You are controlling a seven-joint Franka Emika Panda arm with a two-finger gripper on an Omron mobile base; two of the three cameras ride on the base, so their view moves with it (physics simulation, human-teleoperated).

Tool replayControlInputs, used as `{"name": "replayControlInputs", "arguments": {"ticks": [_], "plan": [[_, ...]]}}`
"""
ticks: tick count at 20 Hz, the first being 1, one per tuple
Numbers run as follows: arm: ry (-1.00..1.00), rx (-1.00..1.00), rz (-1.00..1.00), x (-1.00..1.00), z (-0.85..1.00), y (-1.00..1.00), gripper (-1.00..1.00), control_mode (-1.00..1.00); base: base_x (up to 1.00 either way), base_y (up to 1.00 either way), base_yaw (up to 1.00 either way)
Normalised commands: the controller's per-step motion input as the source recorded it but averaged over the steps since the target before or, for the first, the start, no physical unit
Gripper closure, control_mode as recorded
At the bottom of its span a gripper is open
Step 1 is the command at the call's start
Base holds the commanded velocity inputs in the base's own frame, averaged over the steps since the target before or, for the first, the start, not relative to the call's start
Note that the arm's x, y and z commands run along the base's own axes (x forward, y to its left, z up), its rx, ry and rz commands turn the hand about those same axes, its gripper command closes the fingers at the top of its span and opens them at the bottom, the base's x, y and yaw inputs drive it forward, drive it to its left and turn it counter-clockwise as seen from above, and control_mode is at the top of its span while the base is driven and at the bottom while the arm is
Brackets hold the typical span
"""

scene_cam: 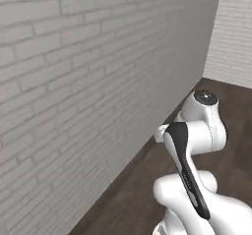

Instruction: Take the strawberry from the fridge and place it on top of the pancake, located on the dining counter.

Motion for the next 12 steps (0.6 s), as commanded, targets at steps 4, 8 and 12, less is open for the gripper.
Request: {"name": "replayControlInputs", "arguments": {"ticks": [4,8,12], "plan": [[0.0,0.0,0.0,0.0,0.0,0.0,1.0,1.0,0.73,0.24,-0.77],[0.0,0.0,0.0,0.0,0.0,0.0,1.0,1.0,0.4,0.04,-0.86],[0.0,0.0,0.0,0.0,0.0,0.0,1.0,1.0,0.24,0.0,-0.89]]}}
